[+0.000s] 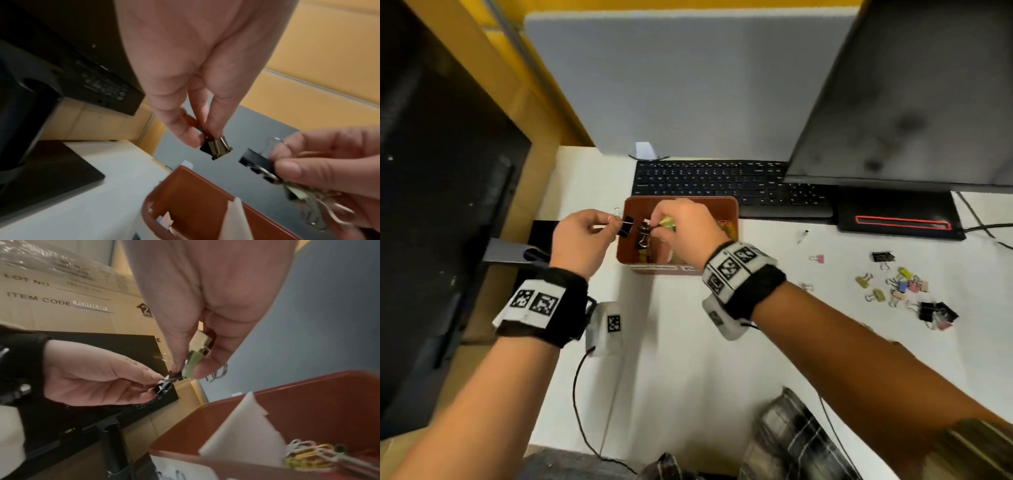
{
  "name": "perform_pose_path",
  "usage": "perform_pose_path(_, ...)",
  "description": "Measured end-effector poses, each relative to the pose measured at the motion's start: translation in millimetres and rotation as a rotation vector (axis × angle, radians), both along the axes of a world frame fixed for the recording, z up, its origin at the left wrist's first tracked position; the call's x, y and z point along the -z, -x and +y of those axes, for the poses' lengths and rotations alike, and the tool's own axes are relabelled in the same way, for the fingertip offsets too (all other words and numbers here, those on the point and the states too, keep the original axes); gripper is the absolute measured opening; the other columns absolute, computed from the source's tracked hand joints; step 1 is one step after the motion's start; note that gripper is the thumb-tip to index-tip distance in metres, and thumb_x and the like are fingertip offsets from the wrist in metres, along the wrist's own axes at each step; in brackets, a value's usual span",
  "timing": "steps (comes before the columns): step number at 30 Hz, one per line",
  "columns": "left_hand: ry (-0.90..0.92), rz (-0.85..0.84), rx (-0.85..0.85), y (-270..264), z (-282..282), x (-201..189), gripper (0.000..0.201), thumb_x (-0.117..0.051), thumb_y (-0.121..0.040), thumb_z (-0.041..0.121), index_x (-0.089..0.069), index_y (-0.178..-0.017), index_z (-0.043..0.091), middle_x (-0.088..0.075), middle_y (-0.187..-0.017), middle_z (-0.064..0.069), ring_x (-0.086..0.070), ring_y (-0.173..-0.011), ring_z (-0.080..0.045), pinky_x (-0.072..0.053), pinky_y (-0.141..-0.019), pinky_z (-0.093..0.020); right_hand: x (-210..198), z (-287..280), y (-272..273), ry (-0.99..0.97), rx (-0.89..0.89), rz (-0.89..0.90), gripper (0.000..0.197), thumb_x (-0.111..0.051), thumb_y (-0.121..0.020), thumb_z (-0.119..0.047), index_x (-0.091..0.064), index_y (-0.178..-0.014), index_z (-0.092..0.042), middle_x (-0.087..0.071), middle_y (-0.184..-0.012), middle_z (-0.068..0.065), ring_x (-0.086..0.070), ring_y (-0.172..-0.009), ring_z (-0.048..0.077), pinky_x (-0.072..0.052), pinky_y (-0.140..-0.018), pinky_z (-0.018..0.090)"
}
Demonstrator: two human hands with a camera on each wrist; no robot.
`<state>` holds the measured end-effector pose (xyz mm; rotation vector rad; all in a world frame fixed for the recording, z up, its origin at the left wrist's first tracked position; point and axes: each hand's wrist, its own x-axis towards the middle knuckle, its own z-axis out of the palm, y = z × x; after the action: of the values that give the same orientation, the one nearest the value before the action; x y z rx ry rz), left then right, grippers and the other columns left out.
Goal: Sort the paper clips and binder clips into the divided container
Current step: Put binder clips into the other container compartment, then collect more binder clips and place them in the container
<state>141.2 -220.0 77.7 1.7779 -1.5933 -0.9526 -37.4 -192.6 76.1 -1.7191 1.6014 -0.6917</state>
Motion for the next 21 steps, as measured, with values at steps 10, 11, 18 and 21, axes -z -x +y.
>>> perform_pose_path(10,-0.202,0.287,0.149,27.0,7.3,16.4,0.022,-0.048,-0.094,0.008,-0.063,-0.089,0.023,-0.065,-0.093,-0.003,-0.063,-0.087,-0.016,-0.053,-0.081,-0.025,21.0,15.4,48.9,-0.016,0.236,-0.1,0.02,-0.053,-0.091,-0.027,-0.06,-0.109,-0.02,-0.063,-0.107,-0.003,-0.061,-0.088,0.01,-0.053,-0.083,0.027)
perform_pose_path(11,-0.17,0.298,0.155,33.0,13.0,14.6,0.018,-0.049,-0.093,0.008,-0.063,-0.091,0.02,-0.065,-0.094,-0.004,-0.063,-0.083,-0.014,-0.054,-0.074,-0.019,25.4,23.5,68.2,-0.011,0.28,-0.071,0.018,-0.053,-0.092,-0.026,-0.06,-0.107,-0.02,-0.063,-0.104,-0.004,-0.059,-0.085,0.008,-0.052,-0.079,0.025)
perform_pose_path(18,-0.116,0.222,0.458,113.1,65.0,20.2,0.017,-0.06,-0.087,0.011,-0.063,-0.099,0.023,-0.066,-0.098,0.003,-0.06,-0.084,-0.005,-0.05,-0.071,-0.012,76.9,67.2,197.3,-0.216,0.389,0.264,0.034,-0.059,-0.086,-0.016,-0.055,-0.12,-0.02,-0.054,-0.126,0.006,-0.05,-0.118,0.026,-0.038,-0.105,0.039)
perform_pose_path(21,-0.18,0.154,0.613,156.4,87.7,37.5,0.023,-0.061,-0.086,0.013,-0.061,-0.109,0.019,-0.058,-0.111,0.001,-0.056,-0.095,-0.004,-0.049,-0.076,-0.01,90.6,64.3,213.5,-0.292,0.202,0.315,0.045,-0.057,-0.085,-0.009,-0.051,-0.128,-0.021,-0.043,-0.142,0.005,-0.037,-0.133,0.025,-0.026,-0.114,0.037)
